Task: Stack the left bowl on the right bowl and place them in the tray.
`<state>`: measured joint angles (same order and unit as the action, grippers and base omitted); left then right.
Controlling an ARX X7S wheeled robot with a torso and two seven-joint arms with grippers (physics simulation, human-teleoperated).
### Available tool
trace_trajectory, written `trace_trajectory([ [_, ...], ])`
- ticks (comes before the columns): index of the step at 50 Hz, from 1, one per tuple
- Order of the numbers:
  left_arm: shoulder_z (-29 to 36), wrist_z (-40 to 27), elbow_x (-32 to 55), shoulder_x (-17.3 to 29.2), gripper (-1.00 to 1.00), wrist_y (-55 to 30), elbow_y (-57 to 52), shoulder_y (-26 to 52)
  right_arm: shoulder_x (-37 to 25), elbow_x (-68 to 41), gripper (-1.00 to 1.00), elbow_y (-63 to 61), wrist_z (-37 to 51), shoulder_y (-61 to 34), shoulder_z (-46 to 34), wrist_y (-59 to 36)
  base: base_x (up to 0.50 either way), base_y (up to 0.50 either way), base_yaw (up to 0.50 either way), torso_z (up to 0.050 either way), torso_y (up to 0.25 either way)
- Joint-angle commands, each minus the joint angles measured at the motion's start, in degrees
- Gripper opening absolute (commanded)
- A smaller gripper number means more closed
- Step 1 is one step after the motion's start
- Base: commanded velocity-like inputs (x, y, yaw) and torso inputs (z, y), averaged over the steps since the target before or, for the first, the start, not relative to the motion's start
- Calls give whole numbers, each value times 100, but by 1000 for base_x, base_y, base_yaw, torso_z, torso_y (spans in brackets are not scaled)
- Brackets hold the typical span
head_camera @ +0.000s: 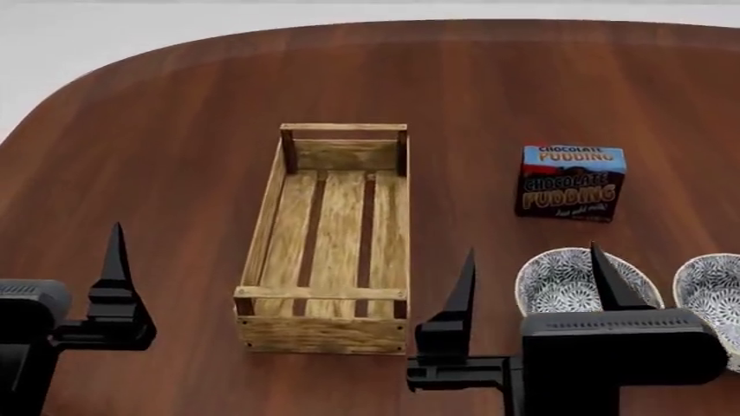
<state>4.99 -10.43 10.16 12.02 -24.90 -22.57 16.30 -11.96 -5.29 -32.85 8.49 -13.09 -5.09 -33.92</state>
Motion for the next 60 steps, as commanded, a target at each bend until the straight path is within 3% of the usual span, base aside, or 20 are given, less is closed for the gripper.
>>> trace_trajectory([
  [1, 67, -51, -36, 39, 100, 31, -9, -3, -33, -94, 100, 15, -22, 37, 29, 131, 500, 0, 0, 0, 0],
  [46, 58, -128, 233, 101, 100, 13, 10, 7, -78, -228, 100, 10, 204, 18, 56, 72, 498, -5, 0, 0, 1],
  [60, 88, -151, 246, 132, 100, 92, 76, -12, -96, -232, 100, 11, 284, -7, 19, 9, 43, 0, 0, 0, 1],
])
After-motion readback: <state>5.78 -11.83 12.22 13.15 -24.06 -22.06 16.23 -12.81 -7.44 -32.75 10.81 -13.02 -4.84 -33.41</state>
